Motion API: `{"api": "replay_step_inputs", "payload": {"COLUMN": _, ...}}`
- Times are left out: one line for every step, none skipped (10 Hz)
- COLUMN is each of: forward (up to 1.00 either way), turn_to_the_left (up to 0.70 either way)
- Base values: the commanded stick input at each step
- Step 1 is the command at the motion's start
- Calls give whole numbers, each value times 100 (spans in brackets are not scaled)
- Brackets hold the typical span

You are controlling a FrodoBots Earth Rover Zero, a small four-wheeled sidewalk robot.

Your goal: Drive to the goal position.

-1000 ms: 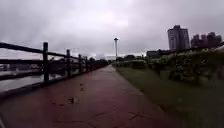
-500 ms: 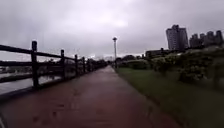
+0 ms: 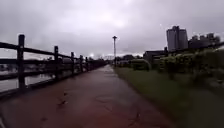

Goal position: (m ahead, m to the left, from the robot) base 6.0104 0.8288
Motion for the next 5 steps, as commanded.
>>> {"api": "replay_step_inputs", "payload": {"forward": 100, "turn_to_the_left": 0}}
{"api": "replay_step_inputs", "payload": {"forward": 100, "turn_to_the_left": 0}}
{"api": "replay_step_inputs", "payload": {"forward": 100, "turn_to_the_left": 0}}
{"api": "replay_step_inputs", "payload": {"forward": 100, "turn_to_the_left": 0}}
{"api": "replay_step_inputs", "payload": {"forward": 100, "turn_to_the_left": 0}}
